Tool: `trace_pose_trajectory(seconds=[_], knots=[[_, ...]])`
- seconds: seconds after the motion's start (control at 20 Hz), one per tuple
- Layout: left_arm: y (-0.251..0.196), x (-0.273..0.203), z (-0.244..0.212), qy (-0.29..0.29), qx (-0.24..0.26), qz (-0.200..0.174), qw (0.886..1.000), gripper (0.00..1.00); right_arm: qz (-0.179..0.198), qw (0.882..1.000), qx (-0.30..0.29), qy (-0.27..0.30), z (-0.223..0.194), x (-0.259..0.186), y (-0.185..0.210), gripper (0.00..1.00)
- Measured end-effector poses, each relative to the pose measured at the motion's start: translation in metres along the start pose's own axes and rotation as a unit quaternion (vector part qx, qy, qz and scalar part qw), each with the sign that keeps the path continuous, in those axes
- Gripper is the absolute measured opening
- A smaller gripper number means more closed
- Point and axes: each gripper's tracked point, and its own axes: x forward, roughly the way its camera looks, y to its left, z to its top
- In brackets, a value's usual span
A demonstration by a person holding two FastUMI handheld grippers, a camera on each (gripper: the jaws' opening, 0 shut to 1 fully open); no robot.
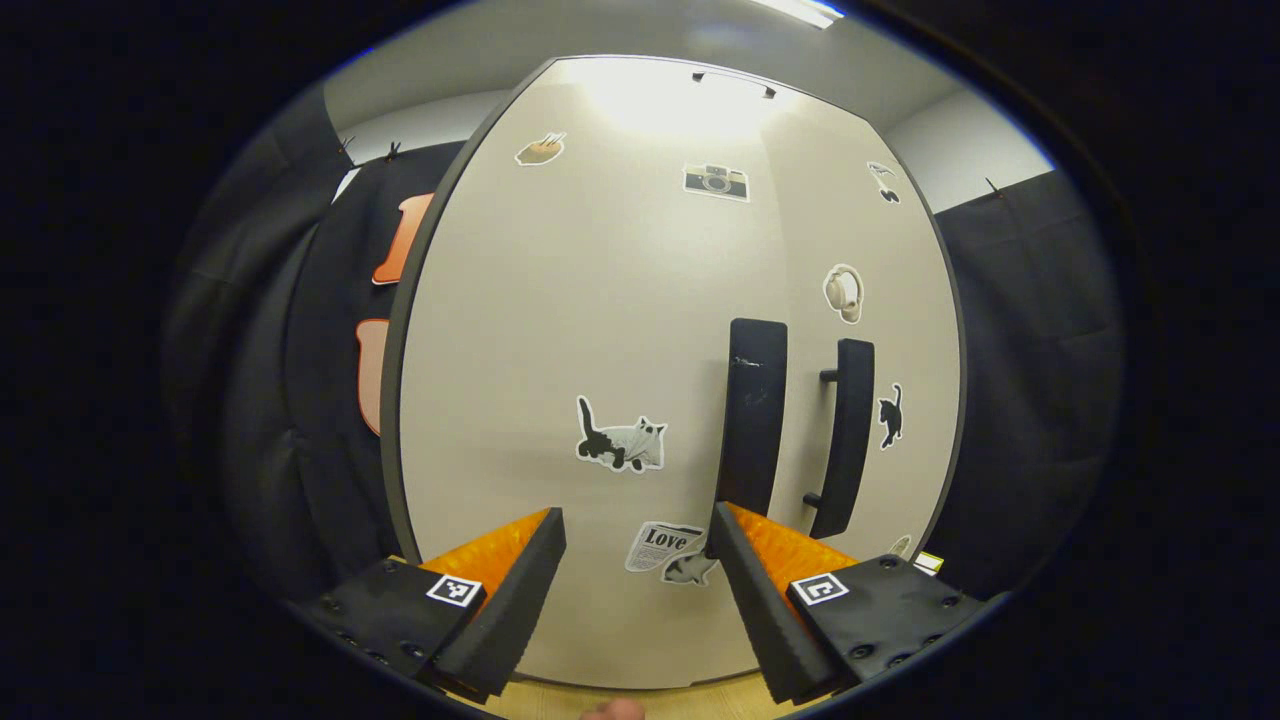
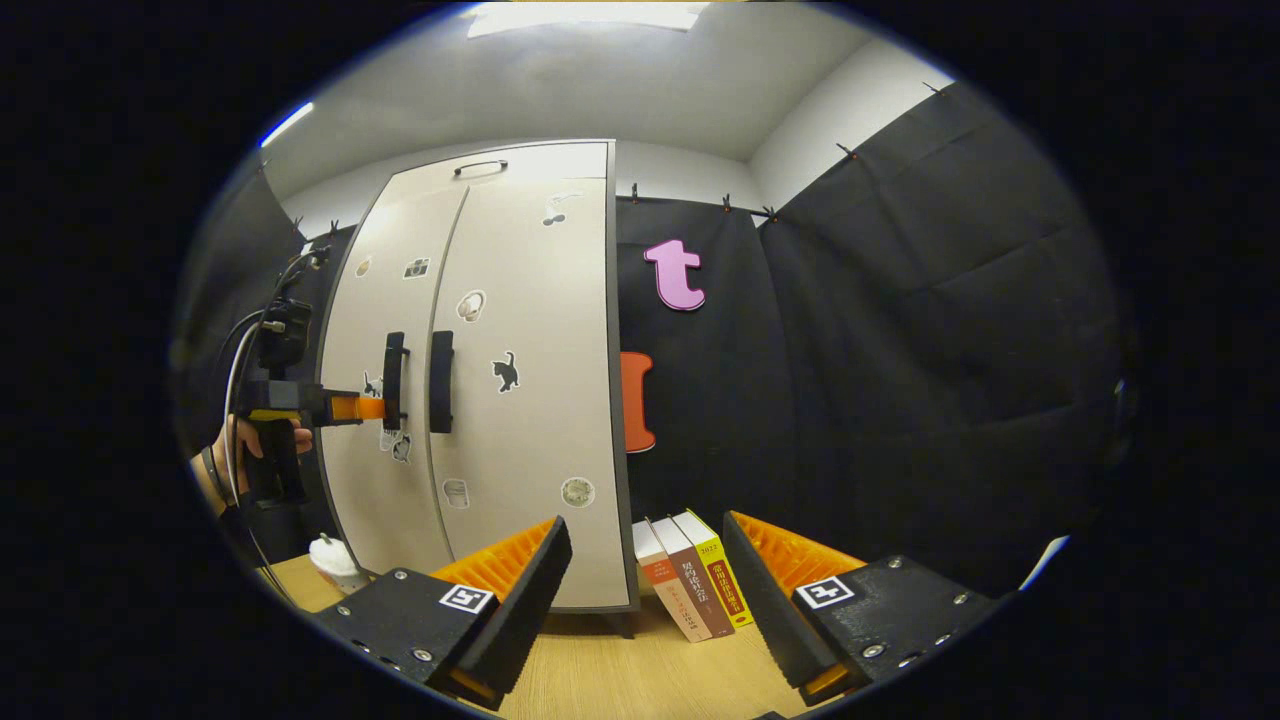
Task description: Grab one shoe with the right hand and put it into the shoe cabinet, grab the other shoe with the left hand and put it into the shoe cabinet; then close the right door with the right hand and the left door with the left hand.
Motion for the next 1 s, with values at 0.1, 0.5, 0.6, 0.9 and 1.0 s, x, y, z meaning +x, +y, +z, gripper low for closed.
trace_pose_trajectory(seconds=[0.1,0.5,0.6,0.9,1.0], knots=[[0.001,-0.001,-0.001,0.001,0.0,0.0,1.0,0.96,0.002,1.0,0.002,-0.001,0.001,0.001,0.003,0.94],[-0.008,-0.041,0.017,-0.017,-0.006,-0.004,1.0,0.97,0.037,0.999,-0.003,-0.006,0.006,-0.003,0.021,0.94],[-0.008,-0.061,0.022,-0.026,-0.001,0.0,1.0,0.96,0.048,0.999,-0.003,-0.006,0.007,-0.002,0.028,0.94],[-0.01,-0.114,0.01,-0.026,0.004,0.01,1.0,0.96,0.077,0.997,0.005,-0.001,0.005,-0.006,0.046,0.94],[-0.008,-0.127,0.0,-0.025,0.0,0.015,1.0,0.96,0.081,0.997,0.0,0.006,-0.001,-0.008,0.05,0.94]])
